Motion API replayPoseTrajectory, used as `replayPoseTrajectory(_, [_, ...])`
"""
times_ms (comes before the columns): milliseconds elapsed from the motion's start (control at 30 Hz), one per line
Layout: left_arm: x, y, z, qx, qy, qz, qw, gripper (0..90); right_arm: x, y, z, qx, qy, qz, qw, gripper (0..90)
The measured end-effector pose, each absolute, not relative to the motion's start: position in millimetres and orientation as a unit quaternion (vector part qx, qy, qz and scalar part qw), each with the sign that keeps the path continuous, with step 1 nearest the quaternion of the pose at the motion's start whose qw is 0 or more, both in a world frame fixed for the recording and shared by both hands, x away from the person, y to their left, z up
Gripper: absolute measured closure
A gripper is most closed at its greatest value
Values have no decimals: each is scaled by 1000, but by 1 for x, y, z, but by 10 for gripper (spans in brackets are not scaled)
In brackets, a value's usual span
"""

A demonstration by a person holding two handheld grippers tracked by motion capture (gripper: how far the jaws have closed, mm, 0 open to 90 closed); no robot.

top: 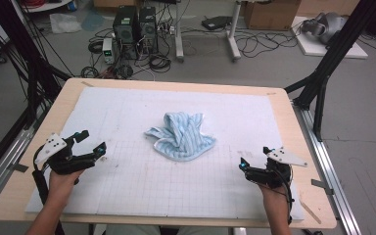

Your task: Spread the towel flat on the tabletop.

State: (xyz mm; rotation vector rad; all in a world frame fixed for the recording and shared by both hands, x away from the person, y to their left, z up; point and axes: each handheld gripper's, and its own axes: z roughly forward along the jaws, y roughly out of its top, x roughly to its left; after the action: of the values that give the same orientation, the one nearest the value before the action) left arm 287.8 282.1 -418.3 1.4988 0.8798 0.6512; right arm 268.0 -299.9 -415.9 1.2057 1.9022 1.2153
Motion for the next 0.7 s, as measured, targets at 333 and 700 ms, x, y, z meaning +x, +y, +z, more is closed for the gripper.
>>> replayPoseTrajectory(333, [291,277,-419,647,381,284,597,163,274,-303,-418,453,713,458,275,69])
replayPoseTrajectory(700, [301,268,-416,653,382,262,599,161,283,-302,-415,448,720,453,274,69])
